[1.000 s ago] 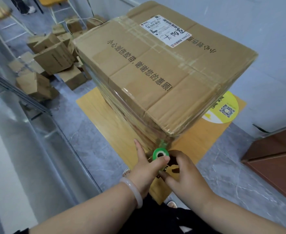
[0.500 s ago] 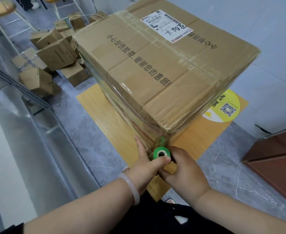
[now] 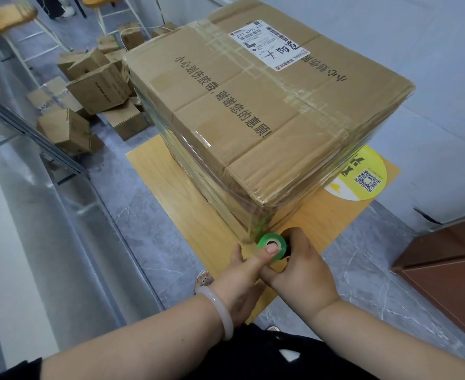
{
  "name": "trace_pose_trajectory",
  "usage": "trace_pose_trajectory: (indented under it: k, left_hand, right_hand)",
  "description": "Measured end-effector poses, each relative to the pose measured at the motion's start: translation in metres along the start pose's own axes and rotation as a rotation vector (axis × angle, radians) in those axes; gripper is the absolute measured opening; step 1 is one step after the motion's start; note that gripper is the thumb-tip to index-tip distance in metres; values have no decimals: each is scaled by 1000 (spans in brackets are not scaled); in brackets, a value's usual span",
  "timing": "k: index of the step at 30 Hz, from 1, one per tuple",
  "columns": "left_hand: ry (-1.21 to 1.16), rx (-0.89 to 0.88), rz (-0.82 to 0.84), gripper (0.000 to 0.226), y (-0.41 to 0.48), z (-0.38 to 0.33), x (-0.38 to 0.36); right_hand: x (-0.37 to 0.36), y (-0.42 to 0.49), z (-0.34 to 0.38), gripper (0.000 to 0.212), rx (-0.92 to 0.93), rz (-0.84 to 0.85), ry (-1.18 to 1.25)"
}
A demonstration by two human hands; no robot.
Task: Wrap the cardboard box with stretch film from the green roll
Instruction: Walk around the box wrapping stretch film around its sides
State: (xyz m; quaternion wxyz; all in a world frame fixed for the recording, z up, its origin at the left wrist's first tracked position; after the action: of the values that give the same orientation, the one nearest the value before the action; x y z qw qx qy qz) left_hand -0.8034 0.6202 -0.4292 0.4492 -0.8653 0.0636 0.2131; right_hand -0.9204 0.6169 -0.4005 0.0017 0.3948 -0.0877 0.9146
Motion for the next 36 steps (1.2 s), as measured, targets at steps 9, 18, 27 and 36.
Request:
trace_pose_trajectory:
  k: [9,18,27,36]
  left_hand:
    - [131,4,-12,99,9,3,-11]
    - [-7,-17,-117,79,20,6,-33]
    - [-91,67,-2,35,32,16,-46]
    - [-74,83,-6,27,50,11,-61]
  right_hand:
    - [2,9,-11,41,28,78,-40]
    - [17,11,-24,51,114,120,179]
    - [27,24,-30,42,22,2,-38]
    - [43,45,-49,58,157,111,248]
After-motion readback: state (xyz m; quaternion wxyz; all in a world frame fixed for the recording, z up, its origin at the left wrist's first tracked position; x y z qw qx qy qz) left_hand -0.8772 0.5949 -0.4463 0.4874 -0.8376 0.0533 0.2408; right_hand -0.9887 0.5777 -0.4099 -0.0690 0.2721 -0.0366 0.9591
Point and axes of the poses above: each hand's wrist, its own y-axis towards the middle knuckle, its own x-axis out of the back of the hand, z = x × y, the point moved 3 cm from there along y, towards the middle knuckle, and after that the axes turned 3 degrees about x, right-handed, at the moved point
